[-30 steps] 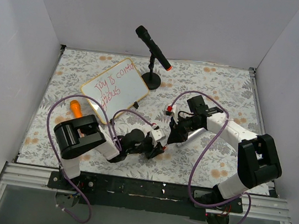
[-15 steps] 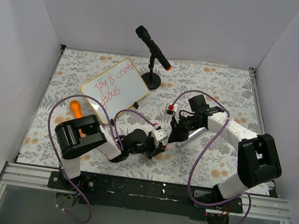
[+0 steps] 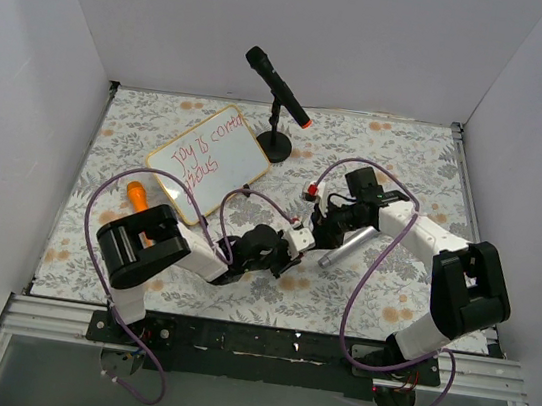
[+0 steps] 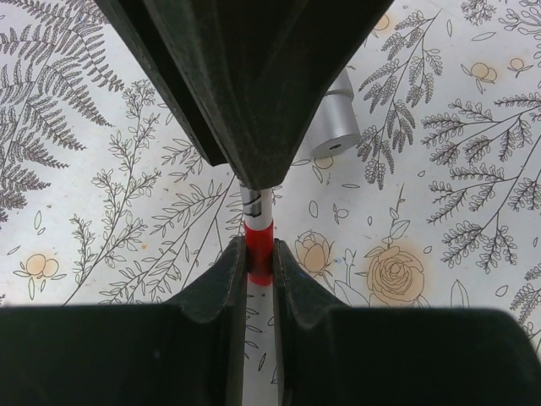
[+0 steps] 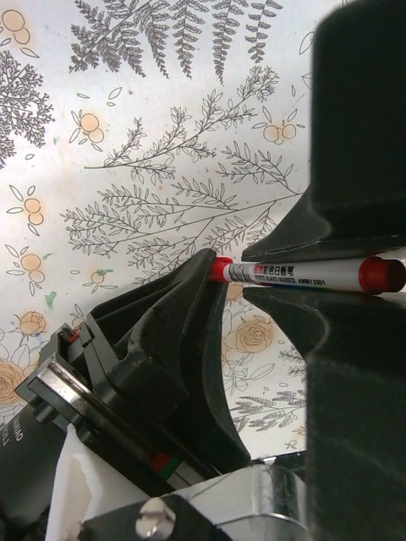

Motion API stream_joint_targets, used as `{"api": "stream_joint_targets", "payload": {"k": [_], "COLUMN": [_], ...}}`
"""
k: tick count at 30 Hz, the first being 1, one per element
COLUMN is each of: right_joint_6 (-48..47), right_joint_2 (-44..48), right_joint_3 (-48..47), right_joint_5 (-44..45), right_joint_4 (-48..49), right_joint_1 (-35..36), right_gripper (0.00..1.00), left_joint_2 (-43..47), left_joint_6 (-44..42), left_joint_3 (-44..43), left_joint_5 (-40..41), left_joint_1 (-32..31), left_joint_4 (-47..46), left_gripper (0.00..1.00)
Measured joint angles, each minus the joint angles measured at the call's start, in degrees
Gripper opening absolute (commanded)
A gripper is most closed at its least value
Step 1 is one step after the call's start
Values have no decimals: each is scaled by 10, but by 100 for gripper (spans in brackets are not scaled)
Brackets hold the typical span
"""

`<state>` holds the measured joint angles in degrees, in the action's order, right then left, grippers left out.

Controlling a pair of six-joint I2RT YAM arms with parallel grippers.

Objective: Write a sentence on the whiteboard
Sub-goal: Pass from the right arm to the left

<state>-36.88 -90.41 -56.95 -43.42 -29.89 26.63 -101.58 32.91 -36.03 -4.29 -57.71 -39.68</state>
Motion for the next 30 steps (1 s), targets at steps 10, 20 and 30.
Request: {"api": "stream_joint_targets", "payload": {"k": [10, 20, 30], "right_joint_6": [3, -19, -74], "right_joint_2": [28, 41, 52], "right_joint_3": [-3, -17, -99], "right_joint_5": [-58, -99, -128], "right_joint_4": [-11, -72, -171], "right_joint_1": [0, -16, -73], "right_gripper": [1, 57, 70], "left_joint_2": [107, 174, 188], "left_joint_6": [10, 63, 94], "left_joint_3": [76, 102, 97], "left_joint_5": [-5, -33, -52], "left_joint_1": [1, -3, -6], "left_joint_4": [-7, -6, 13], "left_gripper": [0, 0, 0]}}
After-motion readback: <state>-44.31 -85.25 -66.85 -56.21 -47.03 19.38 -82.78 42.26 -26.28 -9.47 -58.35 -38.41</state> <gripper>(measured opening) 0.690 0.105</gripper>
